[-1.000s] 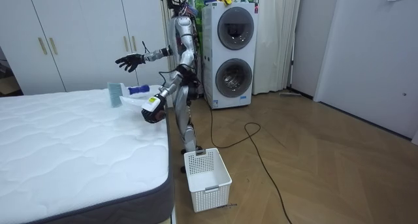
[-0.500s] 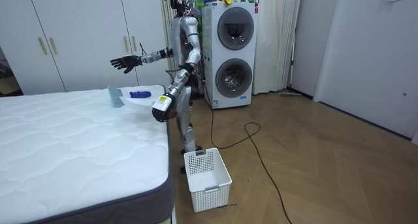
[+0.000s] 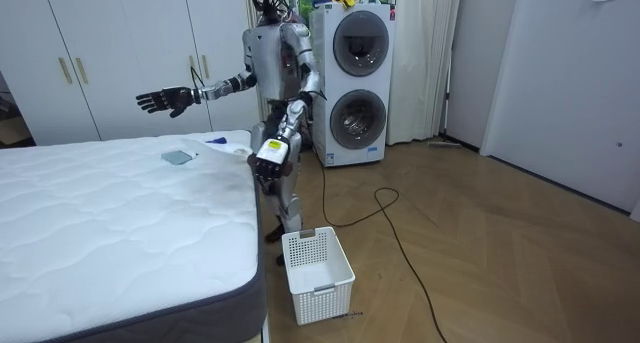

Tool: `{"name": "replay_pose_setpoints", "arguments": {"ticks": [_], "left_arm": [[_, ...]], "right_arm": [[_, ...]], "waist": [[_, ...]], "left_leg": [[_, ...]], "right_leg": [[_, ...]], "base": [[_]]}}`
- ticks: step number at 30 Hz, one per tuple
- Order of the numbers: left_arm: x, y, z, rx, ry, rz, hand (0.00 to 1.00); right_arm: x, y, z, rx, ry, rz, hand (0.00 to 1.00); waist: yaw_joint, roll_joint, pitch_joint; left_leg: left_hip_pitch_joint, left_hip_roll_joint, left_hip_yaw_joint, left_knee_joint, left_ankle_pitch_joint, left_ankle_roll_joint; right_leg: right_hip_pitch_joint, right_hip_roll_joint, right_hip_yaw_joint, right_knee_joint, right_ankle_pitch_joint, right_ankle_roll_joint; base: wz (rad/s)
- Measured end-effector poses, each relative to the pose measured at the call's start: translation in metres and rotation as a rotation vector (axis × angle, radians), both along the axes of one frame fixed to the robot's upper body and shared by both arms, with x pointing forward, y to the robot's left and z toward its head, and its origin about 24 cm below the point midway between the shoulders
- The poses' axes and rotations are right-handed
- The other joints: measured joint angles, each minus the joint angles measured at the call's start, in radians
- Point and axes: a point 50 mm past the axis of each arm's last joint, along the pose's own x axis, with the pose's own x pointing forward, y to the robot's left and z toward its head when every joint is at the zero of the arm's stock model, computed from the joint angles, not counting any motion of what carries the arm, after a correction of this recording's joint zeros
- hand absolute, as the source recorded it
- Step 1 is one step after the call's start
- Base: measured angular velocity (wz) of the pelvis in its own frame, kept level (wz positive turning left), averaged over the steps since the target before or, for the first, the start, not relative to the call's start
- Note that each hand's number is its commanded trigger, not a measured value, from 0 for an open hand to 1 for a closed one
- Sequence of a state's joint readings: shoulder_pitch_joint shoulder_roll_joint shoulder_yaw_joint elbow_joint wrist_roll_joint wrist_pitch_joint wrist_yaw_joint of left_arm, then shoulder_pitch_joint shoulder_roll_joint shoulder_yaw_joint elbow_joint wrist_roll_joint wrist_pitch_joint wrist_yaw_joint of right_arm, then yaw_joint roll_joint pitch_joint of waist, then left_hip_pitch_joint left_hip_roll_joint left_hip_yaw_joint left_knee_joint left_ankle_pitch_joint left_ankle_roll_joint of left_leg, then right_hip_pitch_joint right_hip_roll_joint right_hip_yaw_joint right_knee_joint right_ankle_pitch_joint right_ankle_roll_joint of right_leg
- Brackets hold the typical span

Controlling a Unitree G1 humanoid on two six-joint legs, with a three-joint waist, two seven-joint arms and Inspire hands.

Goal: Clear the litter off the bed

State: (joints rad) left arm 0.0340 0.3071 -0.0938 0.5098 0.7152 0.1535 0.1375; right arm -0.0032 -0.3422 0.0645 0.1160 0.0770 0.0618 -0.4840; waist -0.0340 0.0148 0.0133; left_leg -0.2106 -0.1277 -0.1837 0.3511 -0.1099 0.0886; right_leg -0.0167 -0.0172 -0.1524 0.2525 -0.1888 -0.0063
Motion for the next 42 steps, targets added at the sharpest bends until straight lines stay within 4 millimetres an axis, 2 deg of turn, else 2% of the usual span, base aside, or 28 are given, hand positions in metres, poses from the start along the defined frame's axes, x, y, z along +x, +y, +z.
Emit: {"name": "replay_pose_setpoints", "arguments": {"ticks": [3,5,7,9,11,12,13,14,15,16,17,18,19,20,21,23,24,25,26,28,29,32,34,36,37,39,41,42], "left_arm": [[0.001,0.000,0.002,0.009,-0.009,-0.014,1.00],[0.001,0.002,0.003,0.014,-0.013,-0.006,1.00],[0.001,0.003,0.003,0.016,-0.017,-0.001,1.00],[0.001,0.003,0.003,0.018,-0.020,-0.001,1.00],[0.001,0.002,0.003,0.016,-0.020,-0.001,1.00],[0.001,0.002,0.002,0.017,-0.020,-0.002,1.00],[0.001,0.002,0.002,0.018,-0.019,-0.002,1.00],[0.001,0.001,0.002,0.013,-0.019,0.002,1.00],[-0.001,0.001,0.000,0.008,-0.011,0.006,1.00],[-0.007,0.000,-0.005,-0.010,0.008,0.018,1.00],[-0.009,-0.004,-0.008,-0.031,0.015,0.024,1.00],[-0.006,-0.005,-0.007,-0.028,0.010,0.019,1.00],[-0.003,-0.005,-0.005,-0.020,0.003,0.012,1.00],[0.002,-0.005,-0.002,-0.012,-0.010,0.004,1.00],[0.003,-0.008,-0.003,-0.015,-0.008,0.001,1.00],[0.003,-0.011,-0.005,-0.018,-0.001,-0.004,1.00],[0.002,-0.011,-0.005,-0.017,0.002,-0.003,1.00],[0.002,-0.011,-0.005,-0.017,0.003,-0.002,1.00],[0.001,-0.012,-0.006,-0.018,0.009,-0.002,1.00],[0.001,-0.011,-0.005,-0.018,0.003,0.002,1.00],[-0.001,-0.008,-0.003,-0.018,-0.004,0.014,1.00],[-0.003,-0.005,-0.004,-0.018,-0.002,0.032,1.00],[-0.003,-0.005,-0.004,-0.024,-0.003,0.035,1.00],[-0.003,-0.006,-0.004,-0.028,-0.007,0.029,1.00],[-0.003,-0.006,-0.003,-0.032,-0.011,0.023,1.00],[-0.002,-0.007,-0.003,-0.042,-0.021,0.016,1.00],[-0.001,-0.008,-0.003,-0.045,-0.024,0.016,1.00],[-0.001,-0.008,-0.002,-0.054,-0.027,0.020,1.00]], "right_arm": [[-0.007,-0.002,-0.006,0.000,0.023,-0.013,0.00],[-0.008,-0.002,-0.006,0.013,0.028,-0.003,0.00],[-0.007,-0.003,-0.006,0.035,0.021,-0.009,0.00],[-0.005,-0.002,-0.003,0.041,0.004,-0.004,0.00],[-0.005,-0.001,-0.004,0.046,0.000,-0.001,0.00],[-0.006,-0.001,-0.004,0.047,0.001,-0.002,0.00],[-0.006,-0.002,-0.005,0.054,0.004,-0.004,0.00],[-0.007,-0.002,-0.006,0.054,0.006,-0.006,0.00],[-0.008,-0.001,-0.007,0.052,0.013,-0.006,0.00],[-0.008,0.000,-0.009,0.054,0.018,0.004,0.00],[-0.004,-0.001,-0.004,0.047,0.003,0.017,0.00],[-0.004,0.001,-0.005,0.053,0.010,0.034,0.00],[-0.005,0.001,-0.006,0.054,0.016,0.040,0.00],[-0.005,0.001,-0.007,0.058,0.026,0.051,0.00],[-0.005,0.002,-0.007,0.060,0.028,0.059,0.00],[-0.005,0.003,-0.008,0.064,0.030,0.060,0.00],[-0.005,0.004,-0.008,0.067,0.030,0.061,0.00],[-0.005,0.005,-0.008,0.062,0.029,0.063,0.00],[-0.004,0.005,-0.007,0.055,0.028,0.064,0.00],[-0.004,0.005,-0.007,0.041,0.023,0.066,0.00],[-0.004,0.006,-0.007,0.042,0.021,0.070,0.00],[-0.005,0.008,-0.009,0.044,0.031,0.071,0.00],[-0.005,0.009,-0.011,0.043,0.037,0.076,0.00],[-0.006,0.009,-0.016,0.040,0.059,0.065,0.00],[-0.009,0.008,-0.022,0.039,0.084,0.056,0.00],[-0.016,0.005,-0.030,0.037,0.116,0.039,0.00],[-0.017,0.005,-0.032,0.039,0.124,0.035,0.00],[-0.017,0.005,-0.032,0.039,0.123,0.035,0.00]], "waist": [[0.035,-0.010,-0.0053],[0.057,-0.029,-0.0112],[0.086,-0.038,-0.0136],[0.107,-0.037,-0.0130],[0.113,-0.033,-0.0101],[0.111,-0.033,-0.0088],[0.094,-0.035,-0.0064],[0.068,-0.040,0.0045],[0.065,-0.037,0.0036],[0.069,-0.032,0.0024],[0.069,0.004,0.0135],[0.043,-0.005,0.0171],[0.028,-0.021,0.0174],[0.005,-0.047,0.0146],[0.001,-0.055,0.0117],[0.012,-0.049,0.0126],[0.028,-0.048,0.0121],[0.039,-0.047,0.0110],[0.047,-0.040,0.0015],[0.069,-0.026,-0.0072],[0.090,-0.021,-0.0079],[0.113,-0.017,-0.0072],[0.117,-0.018,-0.0070],[0.116,-0.019,-0.0055],[0.097,-0.020,-0.0012],[0.068,-0.018,0.0023],[0.046,-0.012,0.0063],[0.037,-0.018,0.0056]], "left_leg": [[-0.001,-0.022,-0.053,-0.014,0.022,-0.022],[-0.005,-0.042,-0.111,-0.014,0.028,-0.030],[-0.017,-0.043,-0.124,-0.005,0.043,-0.032],[-0.038,-0.044,-0.136,0.011,0.048,-0.034],[-0.059,-0.057,-0.169,0.009,0.066,-0.044],[-0.062,-0.057,-0.166,-0.001,0.075,-0.048],[-0.075,-0.034,-0.087,-0.032,0.098,-0.068],[-0.108,0.058,0.130,0.041,0.056,-0.053],[-0.117,0.118,0.239,0.121,0.012,-0.044],[-0.106,0.226,0.372,0.229,-0.087,-0.055],[-0.112,0.269,0.423,0.267,-0.141,-0.086],[-0.113,0.214,0.365,0.246,-0.154,-0.063],[-0.116,0.173,0.313,0.221,-0.149,-0.055],[-0.116,0.110,0.249,0.163,-0.114,-0.006],[-0.110,0.081,0.216,0.125,-0.093,-0.003],[-0.088,0.060,0.171,0.095,-0.072,0.012],[-0.070,0.043,0.148,0.084,-0.064,0.020],[-0.062,0.037,0.142,0.079,-0.061,0.024],[-0.055,0.023,0.120,0.069,-0.056,0.029],[-0.050,0.007,0.099,0.053,-0.042,0.039],[-0.049,0.001,0.096,0.046,-0.040,0.043],[-0.045,-0.009,0.088,0.042,-0.040,0.049],[-0.039,-0.012,0.085,0.045,-0.043,0.054],[-0.024,-0.026,0.055,0.046,-0.045,0.057],[-0.006,-0.034,0.024,0.046,-0.046,0.059],[0.008,-0.047,-0.043,0.047,-0.048,0.062],[0.013,-0.049,-0.094,0.046,-0.043,0.055],[0.016,-0.060,-0.123,0.046,-0.041,0.052]], "right_leg": [[0.001,-0.016,-0.065,0.004,-0.019,0.008],[-0.004,-0.009,-0.069,0.006,-0.023,0.002],[-0.003,0.001,-0.071,0.005,-0.024,-0.005],[0.001,0.005,-0.102,0.002,-0.023,-0.011],[0.002,0.003,-0.165,-0.006,-0.019,-0.018],[0.004,-0.002,-0.186,-0.015,-0.017,-0.019],[0.014,-0.033,-0.262,-0.033,-0.011,-0.017],[0.032,-0.070,-0.393,-0.034,-0.012,-0.008],[0.042,-0.078,-0.426,-0.029,-0.017,0.001],[0.061,-0.095,-0.470,-0.005,-0.029,0.022],[0.065,-0.107,-0.493,0.060,-0.048,0.051],[0.041,-0.123,-0.466,0.107,-0.074,0.065],[0.021,-0.121,-0.426,0.118,-0.083,0.060],[-0.019,-0.109,-0.350,0.125,-0.097,0.039],[-0.036,-0.080,-0.293,0.117,-0.099,0.027],[-0.041,-0.026,-0.256,0.083,-0.082,0.009],[-0.044,-0.008,-0.257,0.068,-0.047,-0.002],[-0.048,-0.008,-0.262,0.063,-0.041,-0.023],[-0.052,-0.011,-0.261,0.062,-0.033,-0.032],[-0.050,-0.024,-0.254,0.071,-0.032,-0.027],[-0.051,-0.028,-0.248,0.081,-0.037,-0.019],[-0.052,-0.042,-0.249,0.113,-0.047,-0.008],[-0.052,-0.048,-0.248,0.135,-0.051,-0.001],[-0.053,-0.054,-0.245,0.175,-0.054,0.004],[-0.066,-0.060,-0.221,0.219,-0.055,0.008],[-0.112,-0.045,-0.115,0.260,-0.073,0.025],[-0.157,-0.023,-0.037,0.226,-0.071,0.027],[-0.184,-0.025,-0.002,0.191,-0.065,0.028]], "base": [[0.63],[0.60],[0.48],[0.46],[0.65],[0.83],[1.01],[0.99],[0.59],[0.13],[0.33],[0.60],[1.11],[1.18],[1.11],[0.90],[0.78],[0.68],[0.57],[0.55],[0.25],[0.13],[0.08],[0.32],[0.74],[0.86],[0.81],[0.83]]}}
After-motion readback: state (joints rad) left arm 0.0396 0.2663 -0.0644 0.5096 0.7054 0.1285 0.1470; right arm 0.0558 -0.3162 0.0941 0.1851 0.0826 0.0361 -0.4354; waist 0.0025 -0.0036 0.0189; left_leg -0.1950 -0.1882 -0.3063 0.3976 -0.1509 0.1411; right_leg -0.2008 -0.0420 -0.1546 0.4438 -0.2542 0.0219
